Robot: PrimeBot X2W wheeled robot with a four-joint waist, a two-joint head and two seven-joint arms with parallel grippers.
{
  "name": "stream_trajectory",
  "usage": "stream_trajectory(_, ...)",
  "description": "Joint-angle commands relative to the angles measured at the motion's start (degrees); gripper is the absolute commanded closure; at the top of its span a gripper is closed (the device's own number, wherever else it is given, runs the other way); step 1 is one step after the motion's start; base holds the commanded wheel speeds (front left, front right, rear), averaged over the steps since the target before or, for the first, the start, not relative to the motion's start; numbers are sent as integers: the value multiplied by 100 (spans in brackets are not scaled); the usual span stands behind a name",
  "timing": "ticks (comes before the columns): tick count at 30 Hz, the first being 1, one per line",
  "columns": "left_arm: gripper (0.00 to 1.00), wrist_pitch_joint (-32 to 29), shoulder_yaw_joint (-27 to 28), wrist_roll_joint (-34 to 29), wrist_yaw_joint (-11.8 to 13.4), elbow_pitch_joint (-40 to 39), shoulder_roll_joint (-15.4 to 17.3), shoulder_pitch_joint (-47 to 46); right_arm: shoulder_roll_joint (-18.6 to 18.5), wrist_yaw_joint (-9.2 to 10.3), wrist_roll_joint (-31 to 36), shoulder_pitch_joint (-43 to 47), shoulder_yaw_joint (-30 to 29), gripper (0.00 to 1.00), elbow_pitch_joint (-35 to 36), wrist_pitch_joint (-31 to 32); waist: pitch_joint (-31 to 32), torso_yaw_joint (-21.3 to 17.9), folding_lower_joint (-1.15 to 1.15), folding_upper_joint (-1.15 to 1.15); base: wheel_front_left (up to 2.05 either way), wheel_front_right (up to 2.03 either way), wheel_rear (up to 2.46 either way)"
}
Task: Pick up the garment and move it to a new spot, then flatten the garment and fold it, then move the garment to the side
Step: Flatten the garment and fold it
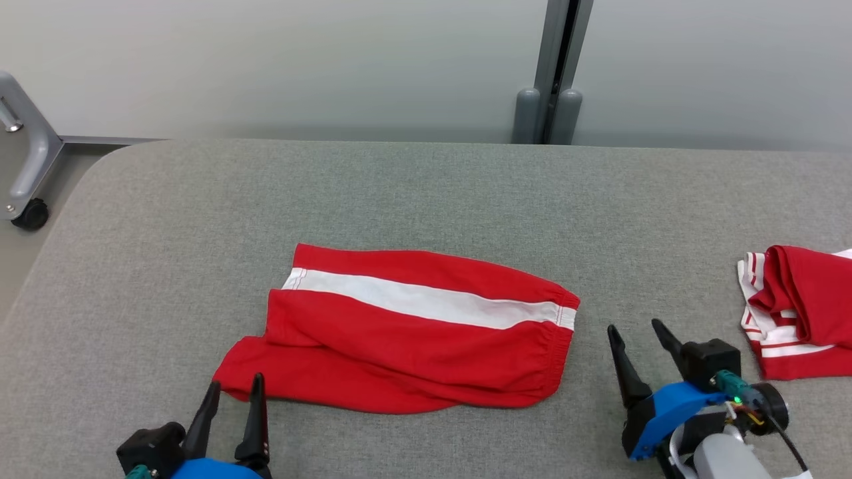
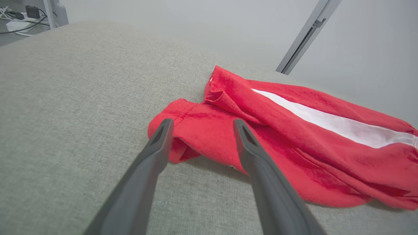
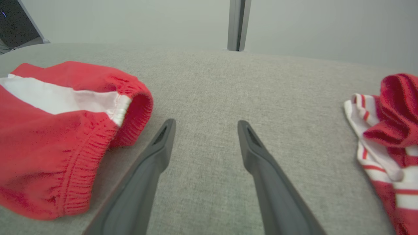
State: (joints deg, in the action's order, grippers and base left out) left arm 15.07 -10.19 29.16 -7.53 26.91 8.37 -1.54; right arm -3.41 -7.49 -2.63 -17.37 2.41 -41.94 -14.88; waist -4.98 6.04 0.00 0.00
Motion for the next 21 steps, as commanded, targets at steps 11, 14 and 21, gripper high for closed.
stream_trajectory(11,0,13,802,-1335,8,-434,-9,-186,47,0,-104,507,-406,0,2032,-32,115,-230,0,0,0,0,0)
stream_trajectory(14,0,14,910,-1666,8,-460,-90,-83,47,0,-224,837,-340,0,2159,-32,207,-315,0,0,0,0,0)
stream_trajectory(21,0,14,1172,-1958,8,-492,-292,86,43,1,-437,1162,54,0,2012,-32,279,-491,0,0,0,0,0)
